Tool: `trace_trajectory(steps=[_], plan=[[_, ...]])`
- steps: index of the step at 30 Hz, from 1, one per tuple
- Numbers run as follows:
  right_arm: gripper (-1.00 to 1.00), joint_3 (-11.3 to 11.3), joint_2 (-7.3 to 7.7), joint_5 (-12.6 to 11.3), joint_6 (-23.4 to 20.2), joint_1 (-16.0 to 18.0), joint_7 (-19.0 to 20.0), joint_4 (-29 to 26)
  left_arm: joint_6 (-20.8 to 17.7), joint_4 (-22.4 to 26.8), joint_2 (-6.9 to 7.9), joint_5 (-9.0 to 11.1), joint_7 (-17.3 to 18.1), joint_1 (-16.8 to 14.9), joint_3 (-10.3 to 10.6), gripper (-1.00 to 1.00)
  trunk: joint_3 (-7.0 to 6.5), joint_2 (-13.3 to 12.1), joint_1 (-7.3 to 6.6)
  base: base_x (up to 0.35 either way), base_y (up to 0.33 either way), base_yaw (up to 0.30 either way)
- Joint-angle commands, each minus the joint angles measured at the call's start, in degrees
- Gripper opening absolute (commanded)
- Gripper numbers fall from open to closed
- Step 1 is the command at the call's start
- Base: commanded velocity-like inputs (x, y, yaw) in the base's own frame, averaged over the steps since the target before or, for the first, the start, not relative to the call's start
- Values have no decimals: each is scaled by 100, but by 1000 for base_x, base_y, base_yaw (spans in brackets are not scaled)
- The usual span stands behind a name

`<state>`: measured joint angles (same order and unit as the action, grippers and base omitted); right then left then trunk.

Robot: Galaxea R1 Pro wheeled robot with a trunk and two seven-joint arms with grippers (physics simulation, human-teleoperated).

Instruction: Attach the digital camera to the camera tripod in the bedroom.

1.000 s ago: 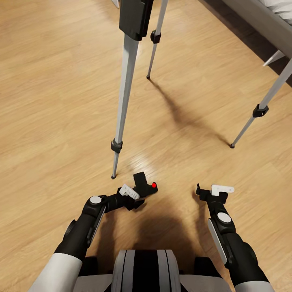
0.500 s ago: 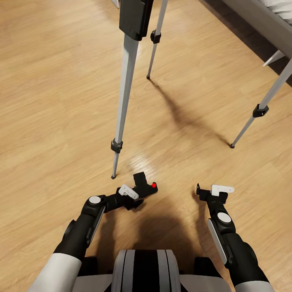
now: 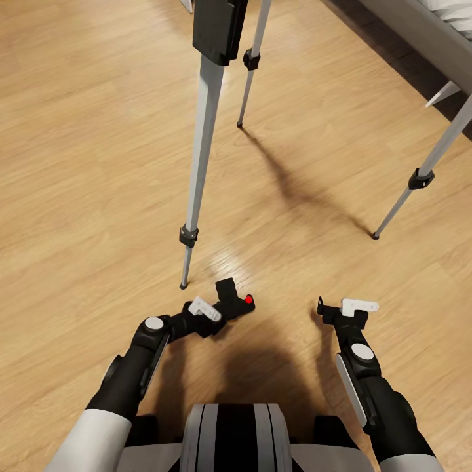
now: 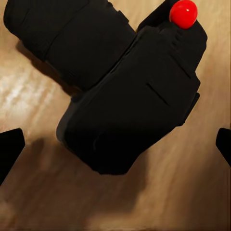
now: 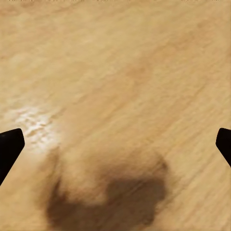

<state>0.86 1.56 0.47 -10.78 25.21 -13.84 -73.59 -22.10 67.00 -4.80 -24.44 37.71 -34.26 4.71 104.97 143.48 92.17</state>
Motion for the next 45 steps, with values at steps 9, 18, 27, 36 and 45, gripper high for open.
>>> trace_trajectory(steps=[9,18,27,36,45], plan=[[100,-13,9,5,-38,1,-22,-34,-30,14,-63,-420,-4,-1,2,100,3,1,-1,0,0,0],[100,-8,11,5,-38,1,-22,-40,-29,0,-115,-730,-84,-8,4,100,3,1,-1,0,0,0],[100,-8,10,5,-38,1,-22,-41,-22,-61,-204,-926,-118,-79,4,100,3,1,-1,0,0,0],[100,-7,11,5,-38,1,-16,-48,0,-545,-300,-965,-195,-353,8,100,3,1,-1,0,0,0],[100,-7,11,5,-38,1,-16,-50,40,-661,-311,-966,-249,-378,29,100,3,1,-1,0,0,0]])
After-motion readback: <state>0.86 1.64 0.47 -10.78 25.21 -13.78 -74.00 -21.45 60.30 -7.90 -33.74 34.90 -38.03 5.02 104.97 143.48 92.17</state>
